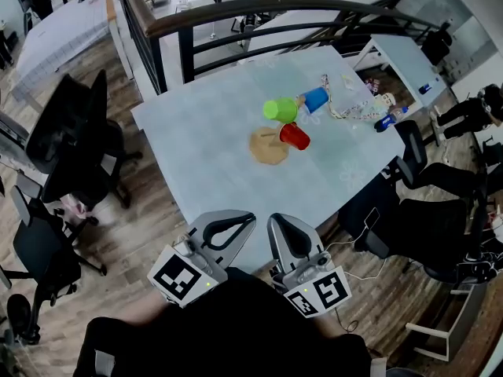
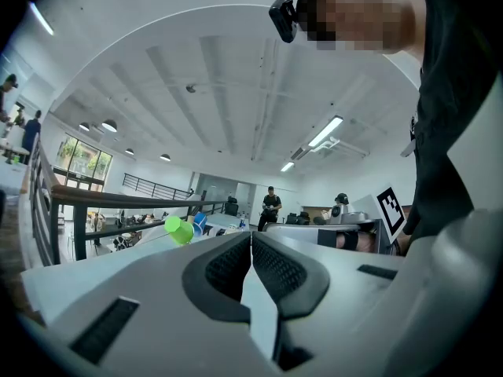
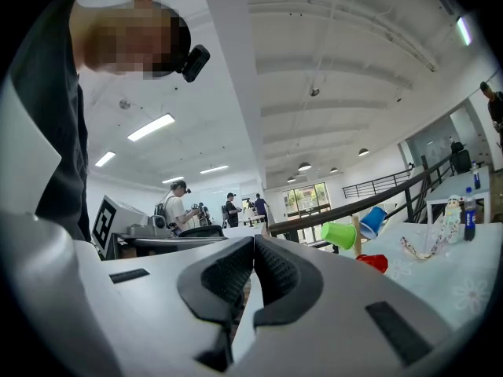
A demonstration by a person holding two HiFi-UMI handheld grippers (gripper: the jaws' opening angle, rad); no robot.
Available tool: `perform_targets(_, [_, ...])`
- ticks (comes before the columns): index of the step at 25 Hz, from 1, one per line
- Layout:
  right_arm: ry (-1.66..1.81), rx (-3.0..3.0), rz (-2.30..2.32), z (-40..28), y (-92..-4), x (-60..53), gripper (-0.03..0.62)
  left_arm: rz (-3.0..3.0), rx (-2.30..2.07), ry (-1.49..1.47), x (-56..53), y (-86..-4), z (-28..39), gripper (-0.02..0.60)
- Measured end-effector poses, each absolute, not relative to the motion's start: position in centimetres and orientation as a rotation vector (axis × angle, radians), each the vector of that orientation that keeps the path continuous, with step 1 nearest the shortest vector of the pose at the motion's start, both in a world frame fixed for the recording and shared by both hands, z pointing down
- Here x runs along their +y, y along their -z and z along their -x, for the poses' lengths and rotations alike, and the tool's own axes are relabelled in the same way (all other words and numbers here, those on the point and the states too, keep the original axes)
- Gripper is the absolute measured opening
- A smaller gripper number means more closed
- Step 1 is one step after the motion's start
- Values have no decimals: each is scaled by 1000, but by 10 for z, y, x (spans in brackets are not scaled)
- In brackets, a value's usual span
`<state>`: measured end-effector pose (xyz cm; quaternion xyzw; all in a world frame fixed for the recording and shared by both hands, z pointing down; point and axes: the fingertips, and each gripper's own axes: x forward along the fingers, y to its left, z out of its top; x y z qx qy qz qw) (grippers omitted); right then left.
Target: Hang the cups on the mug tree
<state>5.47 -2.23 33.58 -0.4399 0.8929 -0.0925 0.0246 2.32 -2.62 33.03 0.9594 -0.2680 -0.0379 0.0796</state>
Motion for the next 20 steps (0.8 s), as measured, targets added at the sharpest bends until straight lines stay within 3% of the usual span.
perform_targets(20, [278,2747,1396,-56,-336,-24,31,-2853,-821,99,-30,-335,-16,23])
